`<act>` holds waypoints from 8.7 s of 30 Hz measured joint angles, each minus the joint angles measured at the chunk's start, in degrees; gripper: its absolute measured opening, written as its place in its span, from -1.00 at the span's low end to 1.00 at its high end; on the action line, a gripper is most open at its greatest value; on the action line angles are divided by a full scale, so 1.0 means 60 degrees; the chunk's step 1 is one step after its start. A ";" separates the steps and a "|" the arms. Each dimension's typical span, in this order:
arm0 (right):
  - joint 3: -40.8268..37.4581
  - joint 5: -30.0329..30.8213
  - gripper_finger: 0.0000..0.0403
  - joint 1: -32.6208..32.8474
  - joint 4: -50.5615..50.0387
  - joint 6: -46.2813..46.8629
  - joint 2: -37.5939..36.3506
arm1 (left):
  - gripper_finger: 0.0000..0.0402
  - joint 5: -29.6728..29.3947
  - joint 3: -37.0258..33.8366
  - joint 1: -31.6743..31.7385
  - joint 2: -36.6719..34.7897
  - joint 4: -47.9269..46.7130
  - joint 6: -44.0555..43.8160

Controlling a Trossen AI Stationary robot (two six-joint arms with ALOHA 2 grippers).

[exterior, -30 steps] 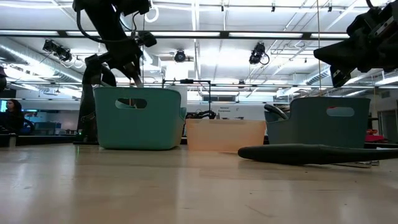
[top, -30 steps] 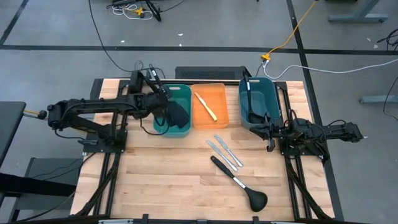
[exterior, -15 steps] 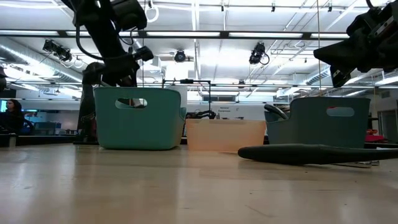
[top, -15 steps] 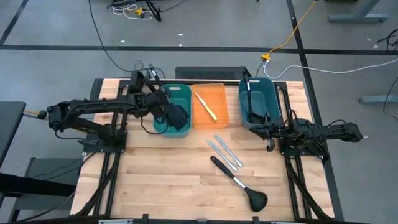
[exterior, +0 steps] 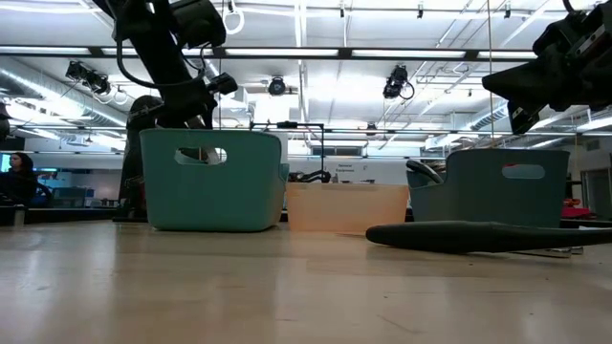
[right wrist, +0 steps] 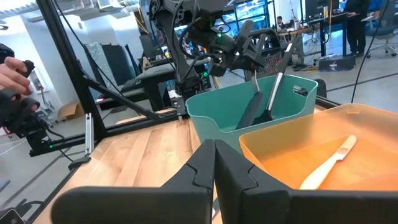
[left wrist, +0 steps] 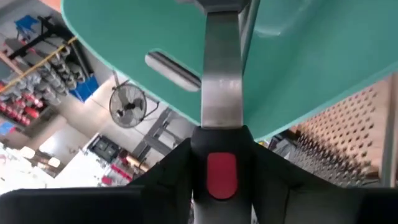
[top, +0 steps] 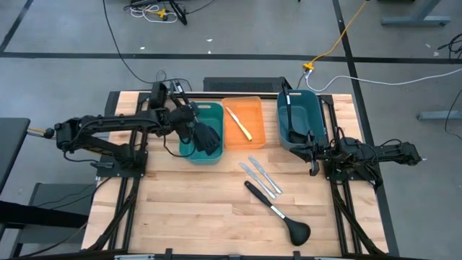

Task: Pick & Place Kitchen Items
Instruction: Put the black slotted spatula into the green bin, then adjust the black spoon

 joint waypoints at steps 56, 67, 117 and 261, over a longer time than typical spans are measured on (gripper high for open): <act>0.0000 0.0157 -0.96 -0.0002 0.0088 0.0089 -0.0004 | -0.99 0.3051 -0.5089 -0.4859 -0.9188 0.5224 -1.5039; -0.0004 0.0168 -0.96 -0.0001 0.0120 0.0211 -0.0004 | -1.00 0.3056 -0.6337 -0.4366 -1.0787 0.5329 -1.4938; 0.4895 0.0839 -0.95 0.1802 -0.2302 0.2395 0.8404 | -0.92 0.4270 -0.7686 -0.4368 -1.1621 0.5558 -1.4156; 0.8633 -0.2102 -0.80 0.5286 -0.2140 0.6663 1.6695 | -0.92 0.4245 -0.7686 -0.4371 -1.1621 0.5555 -1.4401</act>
